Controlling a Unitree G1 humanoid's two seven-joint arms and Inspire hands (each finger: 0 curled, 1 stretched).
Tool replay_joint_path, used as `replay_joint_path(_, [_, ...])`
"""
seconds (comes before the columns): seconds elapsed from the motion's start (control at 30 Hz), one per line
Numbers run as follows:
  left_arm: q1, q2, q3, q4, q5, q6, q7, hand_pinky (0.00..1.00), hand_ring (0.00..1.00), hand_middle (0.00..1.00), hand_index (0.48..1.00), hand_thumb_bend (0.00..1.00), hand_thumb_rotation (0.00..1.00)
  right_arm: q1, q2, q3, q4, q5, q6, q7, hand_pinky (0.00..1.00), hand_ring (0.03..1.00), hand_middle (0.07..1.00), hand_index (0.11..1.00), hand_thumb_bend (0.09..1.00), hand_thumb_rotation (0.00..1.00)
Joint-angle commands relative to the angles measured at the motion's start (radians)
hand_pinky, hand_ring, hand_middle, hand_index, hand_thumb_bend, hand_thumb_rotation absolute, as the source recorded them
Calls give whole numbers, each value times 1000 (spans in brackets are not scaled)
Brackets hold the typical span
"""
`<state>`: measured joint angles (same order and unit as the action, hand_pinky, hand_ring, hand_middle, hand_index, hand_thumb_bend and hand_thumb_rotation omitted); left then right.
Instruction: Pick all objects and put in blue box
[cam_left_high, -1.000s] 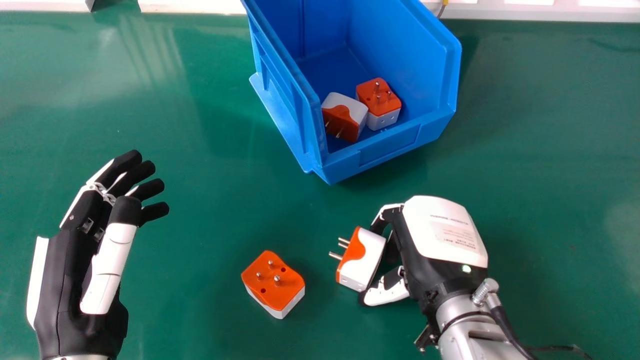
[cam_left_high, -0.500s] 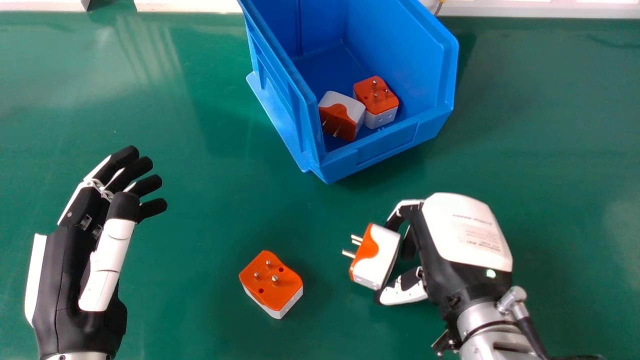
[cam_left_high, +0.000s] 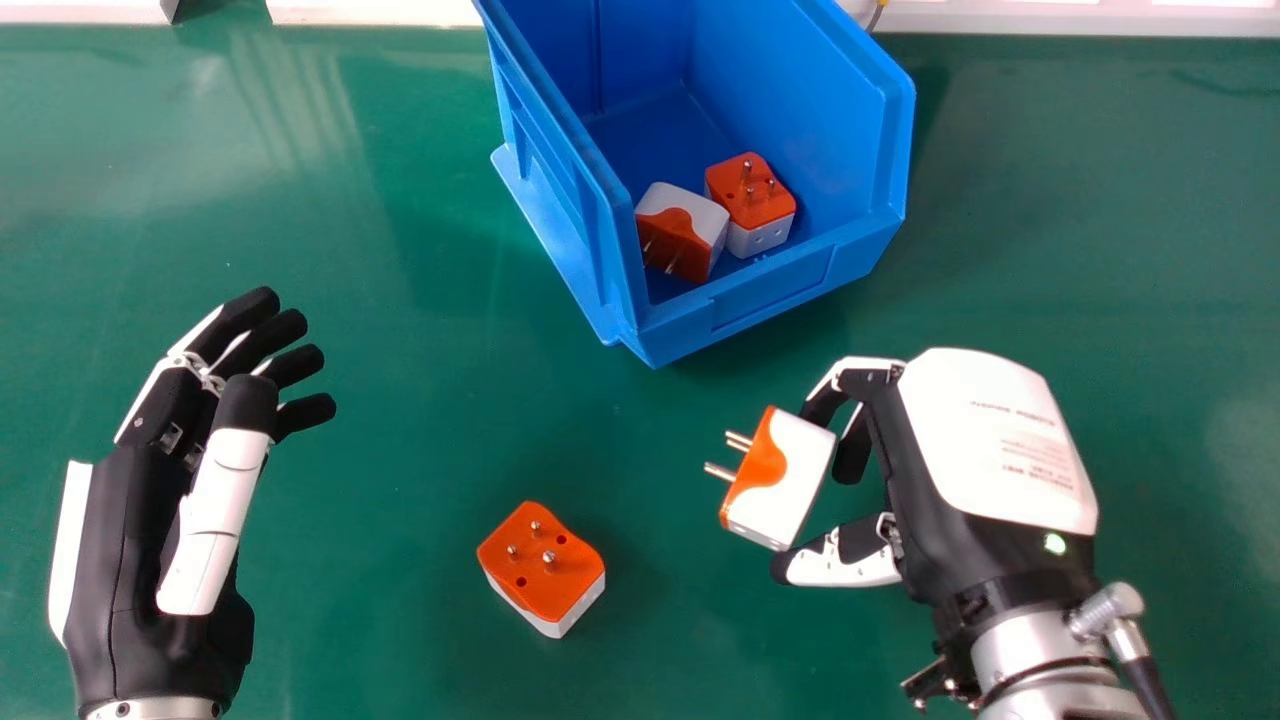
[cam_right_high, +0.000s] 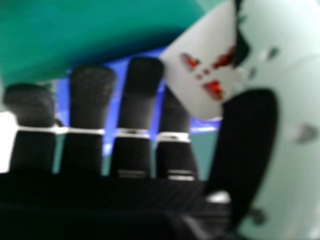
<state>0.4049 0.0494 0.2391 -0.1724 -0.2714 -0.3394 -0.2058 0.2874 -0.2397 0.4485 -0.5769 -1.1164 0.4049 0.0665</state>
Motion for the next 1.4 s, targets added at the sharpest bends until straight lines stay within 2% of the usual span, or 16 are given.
replay_joint_path(0.0, [0, 7, -1, -28, 8, -12, 0, 709, 780, 803, 783, 847, 681, 10, -1, -26, -75, -27, -23, 12, 144, 213, 407, 503, 511, 0])
replay_joint_path(0.17, [0, 6, -5, -40, 3, 6, 2, 709, 782, 806, 786, 837, 683, 24, 6, -64, -155, -54, -44, 55, 142, 205, 393, 501, 509, 0])
replay_joint_path(0.33, [-9, 3, -8, -42, 2, 11, 4, 719, 787, 810, 788, 824, 683, 16, 42, -108, -225, -57, -49, 101, 134, 190, 389, 497, 509, 0])
replay_joint_path(0.43, [-15, 4, -10, -39, -2, 8, 0, 729, 794, 815, 792, 808, 683, -6, 50, -139, -236, -48, -71, 105, 123, 175, 393, 492, 511, 0])
replay_joint_path(0.53, [-15, 3, -13, -48, -2, 16, 3, 736, 797, 818, 795, 797, 683, -37, 56, -170, -225, -28, -99, 90, 118, 169, 395, 491, 511, 0])
replay_joint_path(0.57, [-14, 3, -13, -50, 1, 17, 4, 743, 801, 821, 799, 788, 684, -52, 57, -180, -216, -23, -110, 81, 115, 165, 394, 489, 511, 0])
replay_joint_path(0.7, [-9, 2, -16, -65, -2, 33, 7, 755, 807, 825, 805, 769, 688, -120, 58, -214, -172, -16, -142, 68, 109, 158, 391, 487, 511, 0])
replay_joint_path(0.77, [-9, 3, -15, -65, -1, 31, 7, 762, 811, 828, 809, 763, 690, -160, 53, -229, -144, -13, -157, 63, 105, 152, 393, 486, 512, 0])
replay_joint_path(0.93, [-10, 1, -15, -68, -6, 31, 10, 769, 816, 832, 812, 744, 689, -272, 59, -246, -56, -30, -163, 48, 103, 149, 392, 485, 512, 0])
replay_joint_path(1.03, [-6, 0, -16, -79, 2, 40, 20, 760, 811, 828, 807, 745, 686, -357, 55, -253, 20, -26, -167, 35, 101, 147, 391, 485, 512, 0])
replay_joint_path(1.17, [-3, 3, -17, -89, 3, 50, 24, 749, 804, 821, 800, 749, 683, -465, 56, -259, 131, -14, -168, -6, 98, 144, 391, 484, 512, 0])
replay_joint_path(1.37, [-10, 11, -15, -79, -1, 46, 15, 746, 801, 819, 795, 750, 680, -631, 50, -252, 309, 5, -164, -58, 93, 138, 396, 484, 513, 0])
